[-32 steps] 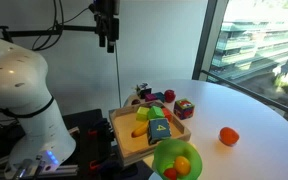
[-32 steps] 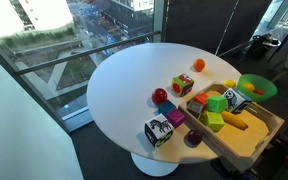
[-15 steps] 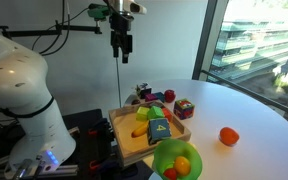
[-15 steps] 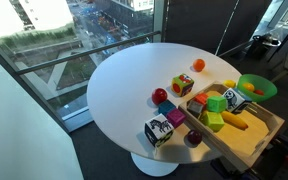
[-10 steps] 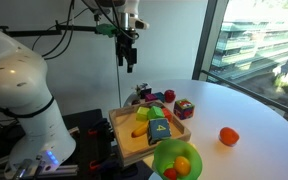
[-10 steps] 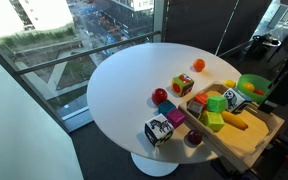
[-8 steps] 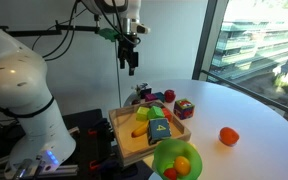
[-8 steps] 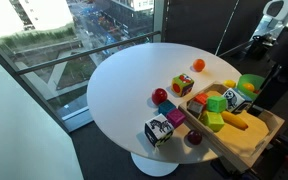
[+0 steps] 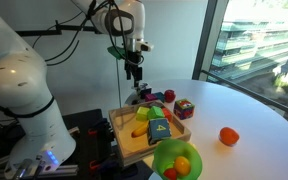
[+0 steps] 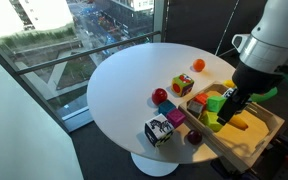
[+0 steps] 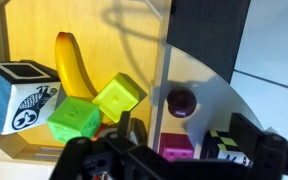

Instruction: Put the purple fruit into the bowl

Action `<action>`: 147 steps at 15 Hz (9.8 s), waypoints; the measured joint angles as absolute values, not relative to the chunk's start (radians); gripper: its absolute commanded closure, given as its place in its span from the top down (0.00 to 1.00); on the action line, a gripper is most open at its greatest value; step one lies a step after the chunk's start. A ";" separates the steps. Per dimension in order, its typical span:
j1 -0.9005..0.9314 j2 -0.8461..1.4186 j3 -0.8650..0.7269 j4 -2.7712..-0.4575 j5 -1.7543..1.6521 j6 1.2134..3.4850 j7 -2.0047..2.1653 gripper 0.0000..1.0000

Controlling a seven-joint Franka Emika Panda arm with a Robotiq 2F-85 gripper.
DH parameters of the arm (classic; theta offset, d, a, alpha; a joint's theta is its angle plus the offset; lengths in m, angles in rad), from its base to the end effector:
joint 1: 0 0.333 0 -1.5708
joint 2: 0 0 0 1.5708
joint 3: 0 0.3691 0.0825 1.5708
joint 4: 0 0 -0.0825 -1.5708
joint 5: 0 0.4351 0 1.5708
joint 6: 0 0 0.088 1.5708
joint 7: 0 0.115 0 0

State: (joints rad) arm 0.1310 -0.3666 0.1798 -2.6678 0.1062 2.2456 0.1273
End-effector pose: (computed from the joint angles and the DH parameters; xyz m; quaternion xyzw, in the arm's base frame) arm 0.3861 0.1245 0.3563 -0.9983 -0.0505 0.0304 0.0020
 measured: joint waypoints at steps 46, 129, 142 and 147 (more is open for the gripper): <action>0.194 0.097 0.196 -2.529 -0.145 2.497 -0.242 1.00; 0.103 -0.076 0.108 -2.402 -0.121 2.128 0.196 0.33; -0.066 -0.154 -0.024 -2.439 -0.089 2.115 0.343 0.33; -0.129 -0.155 -0.072 -2.444 -0.090 2.117 0.374 0.33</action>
State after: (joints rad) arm -0.1292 -0.1548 -0.0719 -2.4438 -0.0895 2.1167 0.3744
